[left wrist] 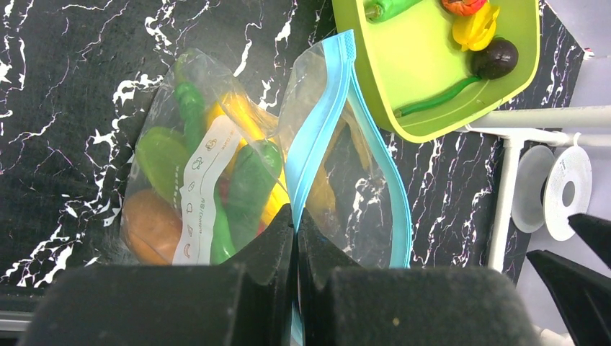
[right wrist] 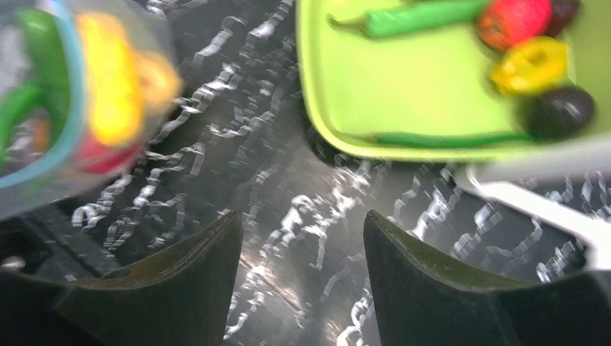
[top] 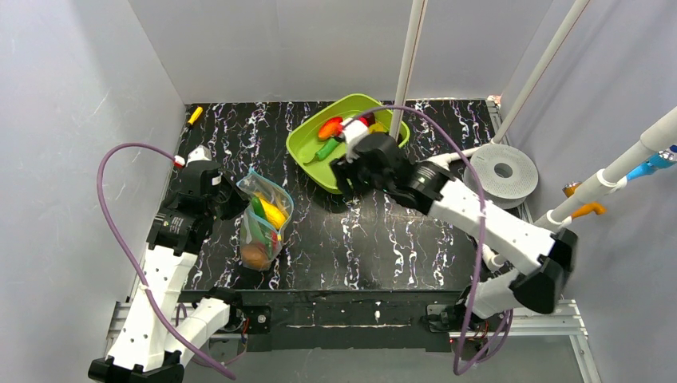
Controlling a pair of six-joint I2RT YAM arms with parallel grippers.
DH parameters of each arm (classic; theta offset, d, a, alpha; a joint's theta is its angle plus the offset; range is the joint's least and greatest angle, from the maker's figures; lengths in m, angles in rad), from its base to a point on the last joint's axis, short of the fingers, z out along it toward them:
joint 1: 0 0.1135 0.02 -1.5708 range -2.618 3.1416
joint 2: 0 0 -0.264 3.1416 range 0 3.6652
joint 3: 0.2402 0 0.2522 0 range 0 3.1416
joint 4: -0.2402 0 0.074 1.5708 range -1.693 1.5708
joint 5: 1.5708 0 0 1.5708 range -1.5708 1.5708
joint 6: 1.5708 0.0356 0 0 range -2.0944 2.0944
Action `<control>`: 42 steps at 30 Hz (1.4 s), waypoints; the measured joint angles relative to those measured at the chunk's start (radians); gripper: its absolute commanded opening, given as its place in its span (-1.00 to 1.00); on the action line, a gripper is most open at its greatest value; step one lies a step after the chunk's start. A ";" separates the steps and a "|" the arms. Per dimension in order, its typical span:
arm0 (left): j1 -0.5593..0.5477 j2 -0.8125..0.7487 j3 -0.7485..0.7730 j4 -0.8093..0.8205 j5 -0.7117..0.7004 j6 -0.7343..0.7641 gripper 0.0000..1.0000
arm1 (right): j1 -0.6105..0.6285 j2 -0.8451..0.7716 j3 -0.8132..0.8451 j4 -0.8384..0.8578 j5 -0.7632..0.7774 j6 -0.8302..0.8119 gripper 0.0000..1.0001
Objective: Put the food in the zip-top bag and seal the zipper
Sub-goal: Pick up the fake fruit from the bin.
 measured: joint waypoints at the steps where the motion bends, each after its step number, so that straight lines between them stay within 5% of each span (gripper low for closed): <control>1: 0.000 0.000 0.000 0.000 0.000 0.002 -1.00 | -0.011 -0.052 -0.082 0.031 0.022 -0.001 0.36; 10: 0.000 0.003 -0.007 0.008 0.000 0.002 -1.00 | -0.279 -0.272 -0.487 0.177 0.132 0.146 0.41; 19: 0.000 0.003 -0.008 0.007 0.003 0.002 -1.00 | -0.570 -0.166 -0.525 0.195 0.021 0.352 0.16; 28: 0.000 -0.002 -0.007 -0.002 0.003 0.002 -1.00 | -0.747 0.176 -0.180 0.191 -0.198 0.416 0.37; 42: 0.000 -0.008 -0.001 -0.021 0.002 0.005 -1.00 | -0.755 0.700 0.439 0.038 -0.290 0.333 0.36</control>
